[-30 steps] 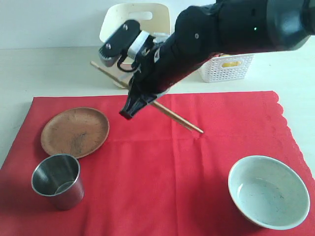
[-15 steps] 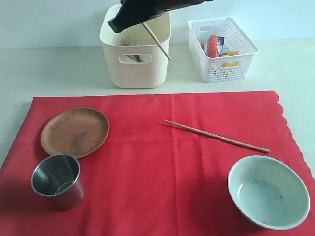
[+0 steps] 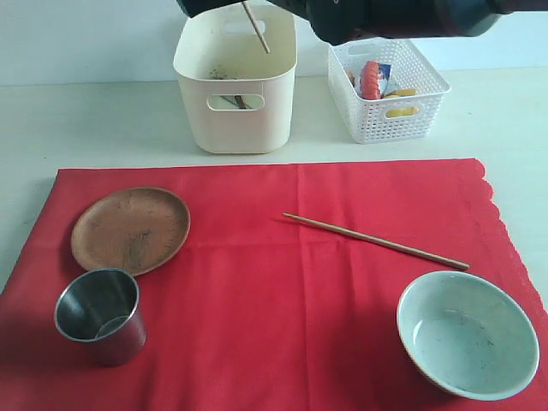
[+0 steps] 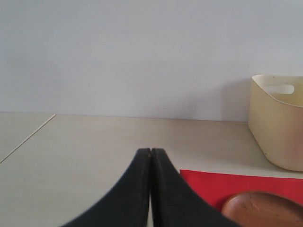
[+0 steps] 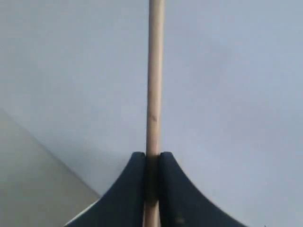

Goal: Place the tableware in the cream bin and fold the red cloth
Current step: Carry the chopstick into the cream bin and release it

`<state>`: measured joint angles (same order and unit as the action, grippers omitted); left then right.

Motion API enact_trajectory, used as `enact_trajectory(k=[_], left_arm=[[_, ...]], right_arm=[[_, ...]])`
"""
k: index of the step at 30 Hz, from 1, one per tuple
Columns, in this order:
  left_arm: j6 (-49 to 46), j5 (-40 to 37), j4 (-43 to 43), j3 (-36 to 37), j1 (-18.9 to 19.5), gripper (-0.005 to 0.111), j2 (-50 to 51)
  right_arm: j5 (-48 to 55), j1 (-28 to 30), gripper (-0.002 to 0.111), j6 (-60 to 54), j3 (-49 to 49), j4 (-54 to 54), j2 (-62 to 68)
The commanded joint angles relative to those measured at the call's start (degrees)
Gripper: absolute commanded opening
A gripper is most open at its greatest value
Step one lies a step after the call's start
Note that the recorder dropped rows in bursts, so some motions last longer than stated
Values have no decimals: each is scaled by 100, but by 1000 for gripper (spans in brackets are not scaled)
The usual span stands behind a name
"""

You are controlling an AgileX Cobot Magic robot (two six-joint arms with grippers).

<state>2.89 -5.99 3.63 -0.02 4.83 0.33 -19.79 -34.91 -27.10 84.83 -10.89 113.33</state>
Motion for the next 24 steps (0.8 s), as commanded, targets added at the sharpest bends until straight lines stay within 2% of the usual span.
enact_trajectory(k=[1, 8, 11, 15, 22, 24], left_arm=[[-16, 10, 5, 2, -37, 3, -33], [-16, 10, 5, 2, -37, 3, -33], [-16, 10, 5, 2, -37, 3, -33], [-16, 10, 5, 2, -37, 3, -33], [-16, 10, 5, 2, -37, 3, -33], [-16, 10, 5, 2, -37, 3, -33]], right_arm=[[-609, 151, 0, 343, 19, -631, 339], [-676, 222, 0, 377, 19, -1073, 609], [-663, 222, 5, 487, 19, -1086, 622], [-625, 222, 19, 662, 19, -1146, 636], [-243, 222, 52, 920, 19, -1155, 595], [-159, 222, 58, 918, 19, -1155, 517]])
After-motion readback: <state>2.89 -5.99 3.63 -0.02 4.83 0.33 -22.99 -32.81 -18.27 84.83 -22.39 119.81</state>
